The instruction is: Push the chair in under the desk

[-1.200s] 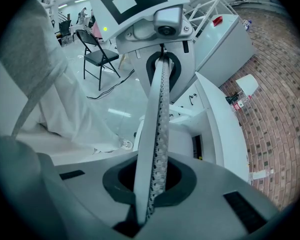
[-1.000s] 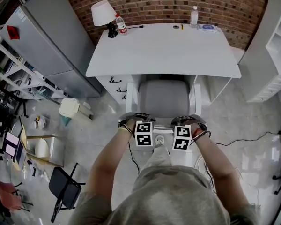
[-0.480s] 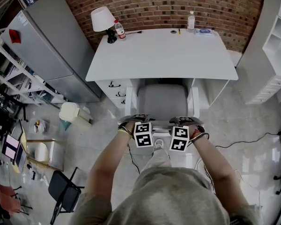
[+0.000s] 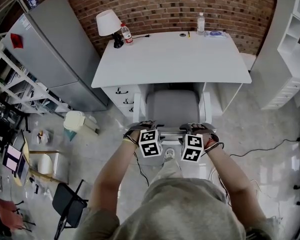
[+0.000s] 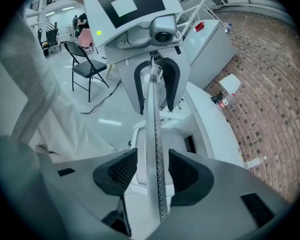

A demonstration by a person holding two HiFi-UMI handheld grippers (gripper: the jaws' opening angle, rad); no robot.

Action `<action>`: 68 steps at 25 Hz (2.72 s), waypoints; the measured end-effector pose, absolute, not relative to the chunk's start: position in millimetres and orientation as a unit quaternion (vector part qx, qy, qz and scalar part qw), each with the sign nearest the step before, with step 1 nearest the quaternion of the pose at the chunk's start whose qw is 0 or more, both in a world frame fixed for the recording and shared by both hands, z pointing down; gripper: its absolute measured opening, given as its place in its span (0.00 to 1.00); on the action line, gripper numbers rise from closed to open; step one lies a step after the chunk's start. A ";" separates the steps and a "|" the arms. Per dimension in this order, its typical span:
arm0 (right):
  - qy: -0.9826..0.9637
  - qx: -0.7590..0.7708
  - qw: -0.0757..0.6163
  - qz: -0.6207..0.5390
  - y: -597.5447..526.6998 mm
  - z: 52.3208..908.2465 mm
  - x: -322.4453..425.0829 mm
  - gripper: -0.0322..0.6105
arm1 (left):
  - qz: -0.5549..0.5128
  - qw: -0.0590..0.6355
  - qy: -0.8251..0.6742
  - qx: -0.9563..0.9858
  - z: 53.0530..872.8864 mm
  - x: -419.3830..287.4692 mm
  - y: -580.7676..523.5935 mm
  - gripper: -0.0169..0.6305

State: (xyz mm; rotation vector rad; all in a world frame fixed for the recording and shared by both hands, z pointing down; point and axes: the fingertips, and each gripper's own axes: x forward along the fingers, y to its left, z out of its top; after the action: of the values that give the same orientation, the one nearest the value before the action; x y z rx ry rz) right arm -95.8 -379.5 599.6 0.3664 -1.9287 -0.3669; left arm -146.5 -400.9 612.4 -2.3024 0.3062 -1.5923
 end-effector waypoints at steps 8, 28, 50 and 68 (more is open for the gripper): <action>-0.814 0.184 0.530 -0.154 -375.0 582.6 -88.9 0.30 | -0.519 0.157 0.129 -0.830 582.4 -134.5 -389.6 0.36; -0.830 0.279 0.452 -0.168 -359.7 532.1 -89.2 0.07 | -0.408 0.110 0.281 -0.862 536.2 -128.0 -372.9 0.09; -0.853 0.442 0.278 -0.019 -354.5 493.3 -73.6 0.06 | -0.276 0.001 0.435 -0.857 514.5 -118.8 -361.9 0.04; -0.853 0.493 0.154 0.077 -336.1 474.4 -58.4 0.06 | -0.178 -0.051 0.486 -0.854 484.8 -122.2 -341.2 0.04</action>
State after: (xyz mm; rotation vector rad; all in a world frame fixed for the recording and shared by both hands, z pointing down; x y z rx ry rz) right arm -58.4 -336.1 474.4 1.4122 -2.4452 0.2197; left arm -122.2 -341.2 484.8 -2.7731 1.5788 -0.5775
